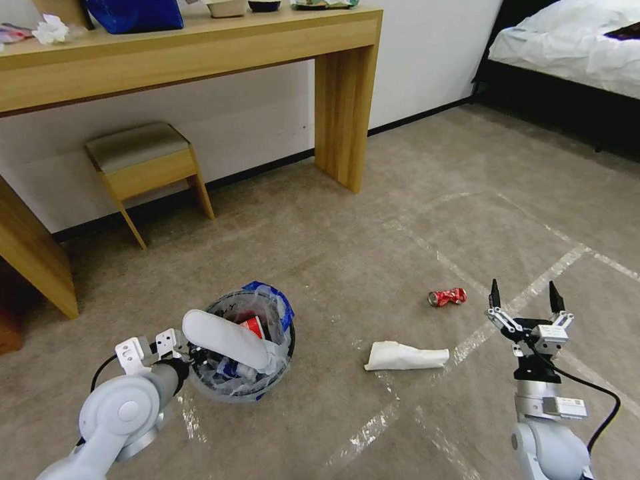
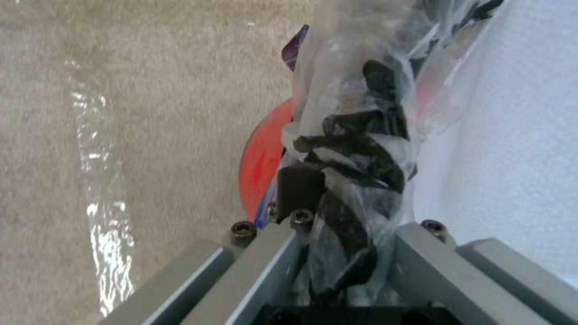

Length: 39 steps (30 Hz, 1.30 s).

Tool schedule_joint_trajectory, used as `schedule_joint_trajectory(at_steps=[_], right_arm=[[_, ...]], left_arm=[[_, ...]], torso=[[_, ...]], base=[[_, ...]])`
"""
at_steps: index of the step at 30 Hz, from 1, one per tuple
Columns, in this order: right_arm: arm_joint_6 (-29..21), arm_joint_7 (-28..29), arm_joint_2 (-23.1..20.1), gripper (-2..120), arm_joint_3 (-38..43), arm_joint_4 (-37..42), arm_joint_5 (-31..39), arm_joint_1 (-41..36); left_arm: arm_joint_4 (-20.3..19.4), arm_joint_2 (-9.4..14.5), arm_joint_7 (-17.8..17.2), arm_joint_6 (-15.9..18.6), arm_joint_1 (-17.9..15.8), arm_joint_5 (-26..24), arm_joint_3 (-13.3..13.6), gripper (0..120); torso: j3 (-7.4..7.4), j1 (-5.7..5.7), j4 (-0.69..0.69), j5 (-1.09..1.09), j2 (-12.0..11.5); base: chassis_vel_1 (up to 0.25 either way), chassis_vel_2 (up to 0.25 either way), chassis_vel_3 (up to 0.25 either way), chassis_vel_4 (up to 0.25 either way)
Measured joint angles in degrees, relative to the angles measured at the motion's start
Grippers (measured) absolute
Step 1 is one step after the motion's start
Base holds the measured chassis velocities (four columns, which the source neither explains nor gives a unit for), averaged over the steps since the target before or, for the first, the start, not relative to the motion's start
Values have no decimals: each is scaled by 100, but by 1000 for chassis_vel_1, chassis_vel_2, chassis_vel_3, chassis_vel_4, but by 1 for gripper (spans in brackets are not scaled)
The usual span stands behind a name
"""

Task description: Pick up the trash bin and place the garbage on the floor into it.

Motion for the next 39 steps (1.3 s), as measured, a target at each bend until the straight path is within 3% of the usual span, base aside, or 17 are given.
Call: schedule_joint_trajectory(at_steps=[23,30,32,34,35,36,37,38,39], right_arm=[[30,-30,-74,100,-109,-135,2,146],[142,-413,-381,100,-125,-302,151,198],[142,-532,-598,100,-153,-377,224,234],[64,-1021,-1520,100,-292,-610,422,322],[64,-1021,-1520,100,-292,-610,422,322],[71,-1241,-1849,100,-371,-726,540,370],[83,-1761,-2462,100,-593,-990,808,489],[83,-1761,-2462,100,-593,-990,808,489],[84,-2100,-2823,100,-759,-1178,962,610]], left_arm=[[24,-10,7,10,-14,14,-22,0],[-3,-7,13,10,34,15,-42,0],[-5,-6,15,10,34,15,-42,0],[-28,6,20,10,33,11,-37,0],[-28,6,20,10,33,11,-37,0],[-37,12,22,11,33,4,-37,0],[-44,27,26,14,33,-4,-36,0],[-44,27,26,14,33,-4,-36,0],[-51,30,27,16,33,-5,-37,0]], torso=[[0,-1,-1,0,-1],[0,0,-1,1,-1],[0,-1,-1,2,-1],[-1,-1,-1,2,0],[-1,-1,-1,2,0],[-1,0,0,-1,0],[-2,-1,-3,0,1],[-2,-1,-3,0,1],[-1,-1,-2,3,0]], base=[[-100,94,96,-99],[-72,57,68,-66],[0,0,0,0],[0,0,0,0],[0,0,0,0],[0,0,0,0],[0,0,0,0],[0,0,0,0],[0,0,0,0]])
